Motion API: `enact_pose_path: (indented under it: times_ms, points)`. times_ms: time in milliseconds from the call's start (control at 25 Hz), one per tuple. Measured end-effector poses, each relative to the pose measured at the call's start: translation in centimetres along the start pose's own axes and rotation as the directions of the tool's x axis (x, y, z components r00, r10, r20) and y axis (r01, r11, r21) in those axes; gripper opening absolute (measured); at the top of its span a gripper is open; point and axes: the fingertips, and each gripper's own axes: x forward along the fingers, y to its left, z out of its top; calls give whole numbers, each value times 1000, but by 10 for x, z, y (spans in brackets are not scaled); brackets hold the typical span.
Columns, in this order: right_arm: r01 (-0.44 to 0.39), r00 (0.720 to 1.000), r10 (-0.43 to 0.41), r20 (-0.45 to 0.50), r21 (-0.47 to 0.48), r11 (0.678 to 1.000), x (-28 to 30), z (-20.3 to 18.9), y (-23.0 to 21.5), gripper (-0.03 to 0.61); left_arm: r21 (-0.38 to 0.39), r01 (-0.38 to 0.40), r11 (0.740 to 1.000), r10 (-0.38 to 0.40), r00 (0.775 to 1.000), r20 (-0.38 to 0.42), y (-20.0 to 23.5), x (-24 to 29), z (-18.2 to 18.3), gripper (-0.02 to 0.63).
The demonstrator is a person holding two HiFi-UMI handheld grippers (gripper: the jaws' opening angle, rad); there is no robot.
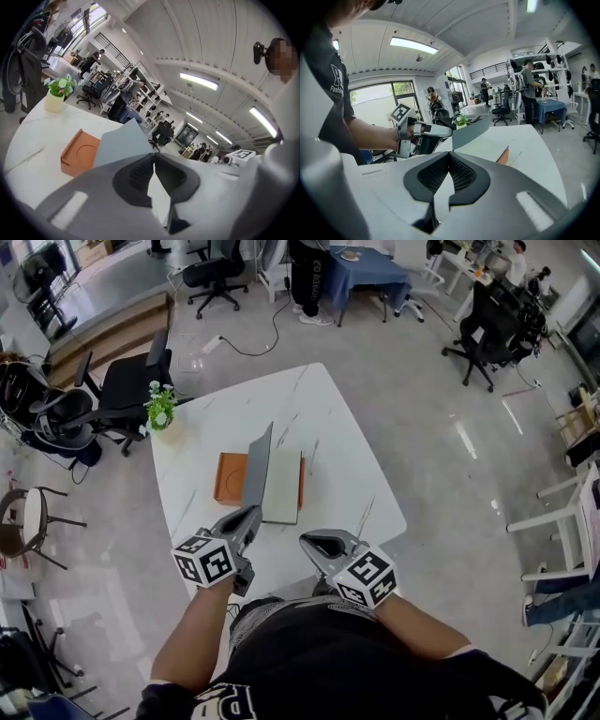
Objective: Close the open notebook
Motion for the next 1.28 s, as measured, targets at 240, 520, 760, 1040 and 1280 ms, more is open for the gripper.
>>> enact_pose_path:
  times_ms: [240, 520, 760, 1040, 1280]
  points:
    - [11, 1000, -10, -7, 10, 1000, -4, -4, -6, 0, 68, -16, 998, 21, 997, -80, -7, 20, -21, 64]
    - [24, 1000, -24, -6, 25, 999, -8, -6, -9, 0, 130, -40, 991, 63, 982, -180, -10, 42, -50, 66]
    - [37, 999, -37, -3, 36, 999, -12, -8, -12, 0, 199, -78, 977, 129, 958, -257, -6, 58, -75, 67]
    - [44, 999, -44, -2, 57, 997, -16, -12, -13, 0, 244, -84, 966, 162, 933, -321, 0, 70, -99, 74]
    - [36, 999, -36, -3, 73, 997, -19, -14, -12, 0, 211, -56, 976, 129, 927, -352, -5, 71, -110, 77]
